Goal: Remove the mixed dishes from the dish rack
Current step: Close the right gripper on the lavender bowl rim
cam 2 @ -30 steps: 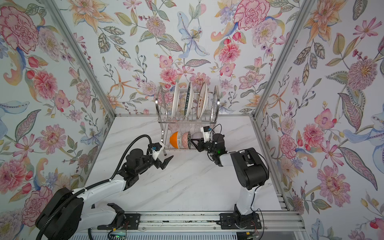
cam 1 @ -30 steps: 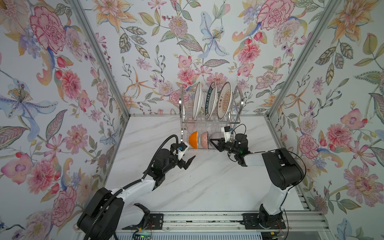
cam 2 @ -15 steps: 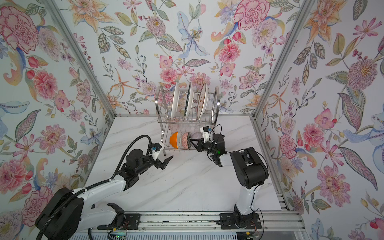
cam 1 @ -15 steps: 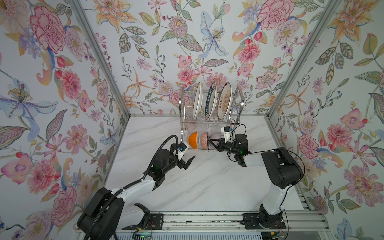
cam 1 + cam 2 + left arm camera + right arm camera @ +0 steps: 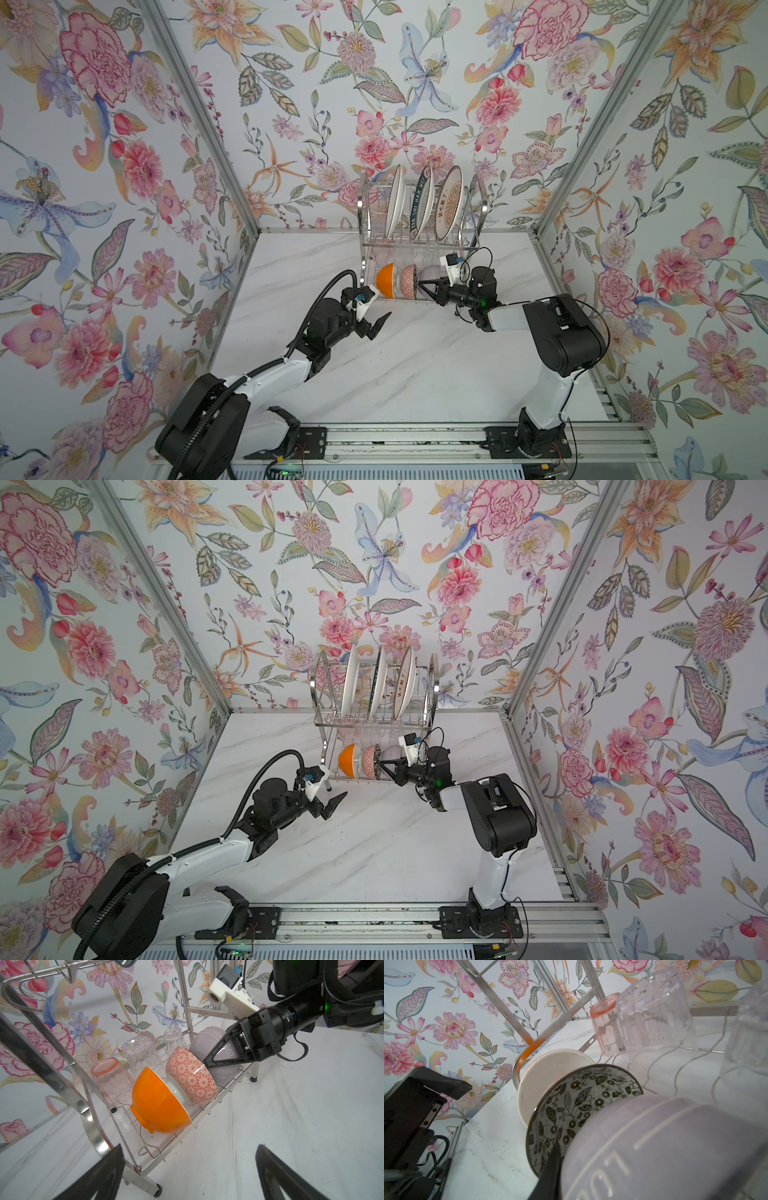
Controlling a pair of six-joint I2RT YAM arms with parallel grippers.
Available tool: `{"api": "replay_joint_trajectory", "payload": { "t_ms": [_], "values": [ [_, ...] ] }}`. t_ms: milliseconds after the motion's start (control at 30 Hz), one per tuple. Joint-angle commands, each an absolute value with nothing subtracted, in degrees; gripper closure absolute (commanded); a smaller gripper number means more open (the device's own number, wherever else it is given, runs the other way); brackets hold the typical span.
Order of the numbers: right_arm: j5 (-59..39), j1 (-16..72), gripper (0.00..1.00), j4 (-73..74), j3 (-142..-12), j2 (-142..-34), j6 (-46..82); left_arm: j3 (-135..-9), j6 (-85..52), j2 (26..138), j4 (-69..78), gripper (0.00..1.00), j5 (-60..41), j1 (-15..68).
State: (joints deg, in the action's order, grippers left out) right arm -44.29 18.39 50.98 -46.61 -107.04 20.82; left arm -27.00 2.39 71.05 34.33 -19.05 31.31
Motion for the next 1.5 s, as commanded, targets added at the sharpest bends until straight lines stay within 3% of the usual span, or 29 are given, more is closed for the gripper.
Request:
{"api": "replay_joint_trajectory", "payload": {
  "t_ms": [0, 800, 1200, 1467],
  "values": [
    [-43.89, 16.4, 0.98, 52.02, -49.91, -107.14, 12.86, -26.98, 2.96, 70.93, 34.84, 0.01, -18.56, 32.08],
    [-52.02, 13.31, 1.0, 53.56, -54.49, -109.32, 2.35, -28.49, 2.07, 73.61, 35.83, 0.01, -18.67, 32.54],
    [-53.9, 12.65, 1.0, 74.91, -53.51, -113.4, 20.15, -28.32, 2.03, 73.59, 35.74, 0.01, -18.71, 32.7],
    [-53.44, 12.5, 1.0, 81.55, -52.01, -114.44, 25.75, -28.11, 2.17, 73.39, 35.5, 0.01, -18.77, 32.79]
  ]
}}
